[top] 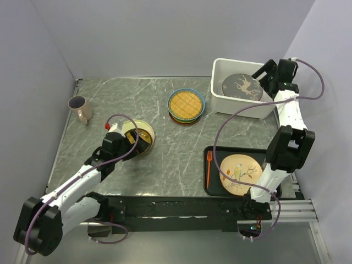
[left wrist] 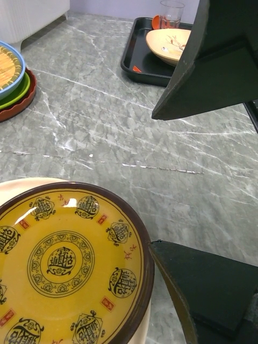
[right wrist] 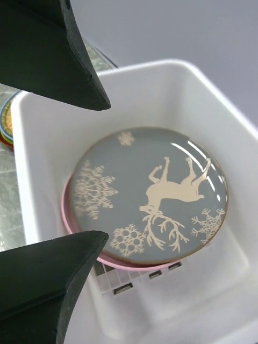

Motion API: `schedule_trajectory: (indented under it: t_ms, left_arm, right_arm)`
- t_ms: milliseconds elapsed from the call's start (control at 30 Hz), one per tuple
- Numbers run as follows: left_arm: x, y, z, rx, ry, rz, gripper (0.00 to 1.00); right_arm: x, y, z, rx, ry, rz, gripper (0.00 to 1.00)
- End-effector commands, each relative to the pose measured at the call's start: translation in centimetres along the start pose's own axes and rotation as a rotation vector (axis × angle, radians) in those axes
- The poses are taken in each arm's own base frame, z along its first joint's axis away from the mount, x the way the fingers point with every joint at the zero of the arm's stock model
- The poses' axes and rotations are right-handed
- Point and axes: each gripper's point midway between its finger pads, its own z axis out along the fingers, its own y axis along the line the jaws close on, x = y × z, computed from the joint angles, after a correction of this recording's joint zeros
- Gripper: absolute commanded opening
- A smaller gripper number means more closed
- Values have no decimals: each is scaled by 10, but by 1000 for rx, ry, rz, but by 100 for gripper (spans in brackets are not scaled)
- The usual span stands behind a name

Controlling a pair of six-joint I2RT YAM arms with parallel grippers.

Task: Place the plates into the plastic bin on the countertop
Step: Place the plate in the plastic bin, then pick up the plate at the center of the board.

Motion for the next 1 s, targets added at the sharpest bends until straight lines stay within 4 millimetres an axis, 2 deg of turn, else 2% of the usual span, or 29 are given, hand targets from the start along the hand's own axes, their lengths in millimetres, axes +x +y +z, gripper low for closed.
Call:
schedule_trajectory:
  t_ms: [0, 167, 200, 267, 300, 367, 400, 467, 500, 533, 600, 667, 700, 733, 833, 900, 967]
  left_arm:
    - [-21, -15, -7, 23, -55, 23, 99]
    - [-23, -14, -9, 14, -67, 21, 99]
    - [-24, -13, -10, 7, -69, 22, 99]
    - [-26, -14, -11, 5, -80, 22, 99]
    - [-25, -12, -12, -1, -74, 23, 99]
    - [-27, -14, -14, 0, -75, 27, 99]
    - [-31, -11, -14, -21, -95, 27, 99]
    - [-32, -8, -16, -39, -100, 33, 99]
    - [-33, -8, -17, -45, -104, 33, 99]
    - [-35, -5, -18, -58, -113, 31, 99]
    - [-35, -3, -19, -62, -120, 26, 99]
    - [-37, -1, -21, -66, -136, 16, 99]
    - [-37, 0, -21, -69, -137, 16, 99]
    - [-37, 3, -21, -79, -139, 13, 99]
    - [-37, 13, -19, -116, -138, 5, 99]
    - [-37, 19, -18, -132, -139, -3, 99]
    - [-39, 29, -17, -159, -145, -16, 99]
  right_arm:
    - [-35, 32, -38, -73, -127, -37, 100]
    - [-35, 45, -54, -119, -140, -39, 100]
    - [-37, 53, -63, -142, -152, -47, 100]
    - [-28, 64, -72, -169, -147, -61, 100]
    - [-30, 71, -83, -190, -160, -67, 100]
    - [-15, 80, -91, -218, -141, -83, 100]
    - [-16, 89, -104, -249, -156, -88, 100]
    - [6, 96, -109, -281, -117, -102, 100]
    - [9, 101, -118, -302, -122, -107, 100]
    - [20, 100, -118, -304, -101, -112, 100]
    - [34, 110, -130, -342, -85, -129, 100]
    - [54, 109, -130, -358, -44, -133, 100]
    - [64, 119, -139, -397, -32, -142, 100]
    - [74, 116, -139, -393, -12, -148, 100]
    - [94, 116, -147, -417, 22, -148, 100]
    - [98, 119, -156, -442, 20, -150, 100]
    - [111, 120, -160, -457, 47, -155, 100]
